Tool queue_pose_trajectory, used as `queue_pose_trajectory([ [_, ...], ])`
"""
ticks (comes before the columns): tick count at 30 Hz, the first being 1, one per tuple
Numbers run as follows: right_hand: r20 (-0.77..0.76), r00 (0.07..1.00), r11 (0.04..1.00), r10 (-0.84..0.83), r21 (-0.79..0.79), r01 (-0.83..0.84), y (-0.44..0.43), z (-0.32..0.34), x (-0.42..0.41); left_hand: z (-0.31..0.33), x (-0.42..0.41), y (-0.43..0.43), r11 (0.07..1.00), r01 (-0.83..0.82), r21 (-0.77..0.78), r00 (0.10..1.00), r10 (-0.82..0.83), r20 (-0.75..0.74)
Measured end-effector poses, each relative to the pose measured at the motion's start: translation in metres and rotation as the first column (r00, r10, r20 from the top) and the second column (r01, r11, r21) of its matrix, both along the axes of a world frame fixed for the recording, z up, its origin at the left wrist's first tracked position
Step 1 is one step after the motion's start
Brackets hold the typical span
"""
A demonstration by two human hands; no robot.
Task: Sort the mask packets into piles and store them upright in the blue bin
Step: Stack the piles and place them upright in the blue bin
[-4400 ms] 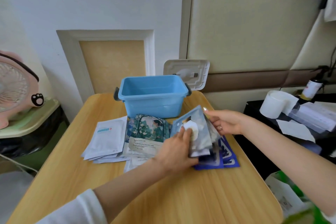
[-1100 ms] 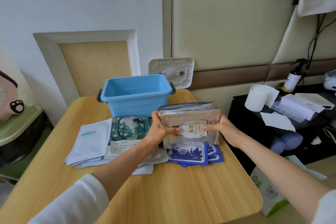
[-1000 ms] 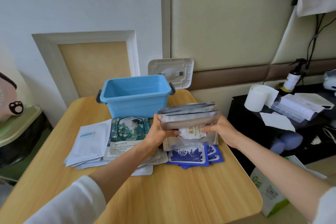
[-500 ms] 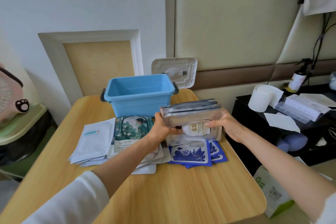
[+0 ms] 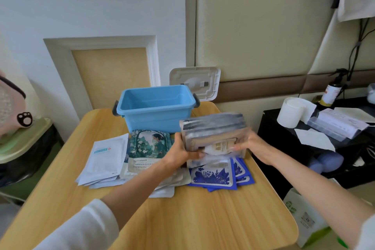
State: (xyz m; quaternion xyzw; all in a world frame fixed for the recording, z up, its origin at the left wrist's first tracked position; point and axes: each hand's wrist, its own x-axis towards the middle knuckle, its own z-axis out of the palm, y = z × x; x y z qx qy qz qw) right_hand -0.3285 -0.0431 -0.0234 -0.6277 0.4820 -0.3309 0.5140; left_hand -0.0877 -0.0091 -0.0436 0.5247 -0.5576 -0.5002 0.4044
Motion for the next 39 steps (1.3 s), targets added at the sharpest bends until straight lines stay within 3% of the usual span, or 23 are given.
queue_pose_trajectory([
  [3, 0.036, 0.999, 0.999, 0.024, -0.025, -0.023, -0.004, 0.023, 0.001, -0.001, 0.001, -0.005, 0.995, -0.065, -0.077, 0.998, 0.066, 0.009],
  [4, -0.037, 0.998, 0.995, 0.056, -0.085, -0.059, -0.006, 0.035, 0.003, 0.000, 0.002, -0.007, 0.993, -0.063, -0.101, 0.998, 0.064, 0.008],
  [6, -0.368, 0.925, 0.957, 0.095, -0.223, -0.187, -0.010, 0.060, 0.006, 0.002, 0.005, -0.009, 0.992, -0.035, -0.122, 0.999, 0.038, 0.016],
  [9, -0.829, 0.559, 0.840, -0.001, -0.305, -0.450, -0.010, 0.087, 0.019, 0.004, 0.008, -0.010, 0.991, -0.005, -0.132, 0.998, 0.014, 0.067],
  [11, -0.960, 0.275, 0.805, -0.051, -0.202, -0.557, -0.005, 0.098, 0.037, 0.007, 0.007, -0.010, 0.985, 0.019, -0.172, 0.990, 0.005, 0.140],
  [12, -0.985, 0.167, 0.800, -0.052, -0.141, -0.582, -0.004, 0.101, 0.046, 0.008, 0.007, -0.012, 0.982, 0.026, -0.189, 0.986, 0.005, 0.166],
  [13, -0.992, 0.123, 0.794, -0.018, -0.089, -0.602, -0.006, 0.099, 0.055, 0.009, 0.006, -0.013, 0.981, 0.032, -0.192, 0.984, 0.003, 0.180],
  [17, -0.941, 0.248, 0.787, 0.230, 0.030, -0.617, -0.018, 0.093, 0.079, 0.013, 0.004, -0.010, 0.992, 0.032, -0.119, 0.995, -0.021, 0.097],
  [20, -0.961, 0.253, 0.775, 0.115, -0.072, -0.627, -0.019, 0.087, 0.081, 0.010, 0.005, -0.007, 0.999, -0.004, -0.044, 1.000, 0.005, 0.016],
  [24, -0.939, 0.344, 0.759, 0.008, -0.219, -0.614, -0.018, 0.075, 0.071, 0.008, -0.002, 0.000, 0.999, -0.045, -0.003, 0.999, 0.045, -0.025],
  [29, -0.962, 0.269, 0.771, -0.042, -0.202, -0.604, -0.011, 0.074, 0.070, 0.000, -0.014, 0.000, 0.996, -0.087, 0.026, 0.990, 0.090, -0.108],
  [32, -0.965, 0.256, 0.777, -0.052, -0.200, -0.597, -0.012, 0.077, 0.069, -0.001, -0.020, -0.002, 0.992, -0.128, 0.011, 0.984, 0.128, -0.121],
  [35, -0.982, 0.182, 0.795, -0.044, -0.145, -0.589, -0.009, 0.085, 0.072, 0.001, -0.021, -0.005, 0.984, -0.176, -0.009, 0.980, 0.174, -0.098],
  [39, -0.960, 0.276, 0.811, 0.044, -0.127, -0.571, -0.009, 0.087, 0.073, 0.007, -0.024, -0.003, 0.981, -0.188, -0.040, 0.981, 0.185, -0.065],
])
